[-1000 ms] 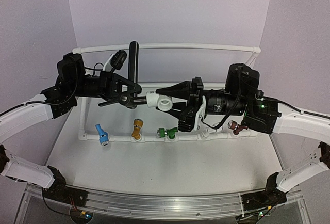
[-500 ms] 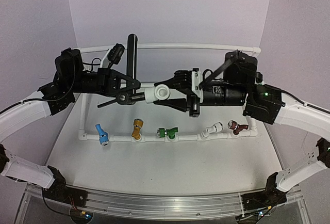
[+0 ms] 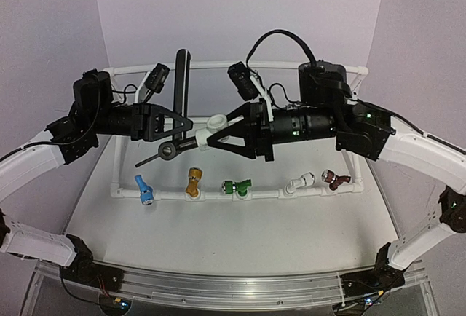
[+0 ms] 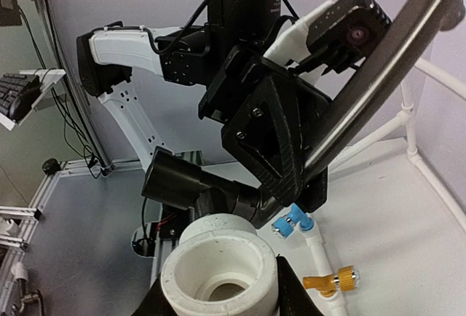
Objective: Install the water faucets
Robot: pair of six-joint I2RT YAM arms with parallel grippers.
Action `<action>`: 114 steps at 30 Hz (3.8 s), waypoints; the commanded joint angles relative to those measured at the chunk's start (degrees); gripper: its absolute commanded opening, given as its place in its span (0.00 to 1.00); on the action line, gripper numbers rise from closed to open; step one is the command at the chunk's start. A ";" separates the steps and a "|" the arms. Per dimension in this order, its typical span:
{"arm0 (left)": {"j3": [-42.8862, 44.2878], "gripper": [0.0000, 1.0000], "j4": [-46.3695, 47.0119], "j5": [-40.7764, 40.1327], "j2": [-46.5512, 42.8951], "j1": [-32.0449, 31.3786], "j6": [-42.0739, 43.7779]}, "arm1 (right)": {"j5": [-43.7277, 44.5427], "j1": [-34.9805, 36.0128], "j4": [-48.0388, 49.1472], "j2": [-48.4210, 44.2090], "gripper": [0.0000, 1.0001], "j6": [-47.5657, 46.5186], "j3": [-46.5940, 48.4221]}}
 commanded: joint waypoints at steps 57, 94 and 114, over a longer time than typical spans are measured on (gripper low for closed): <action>1.52 0.00 41.06 16.20 15.85 1.93 -47.26 | 4.42 -3.50 14.33 -10.06 0.88 -109.58 -15.00; 3.12 0.00 27.44 -0.58 8.98 0.16 -26.09 | 2.69 -2.35 11.31 -9.98 0.00 -83.38 -14.10; 0.11 0.00 25.66 -7.40 4.73 0.16 -10.32 | 3.78 -2.23 8.02 -5.53 0.00 -14.81 -4.46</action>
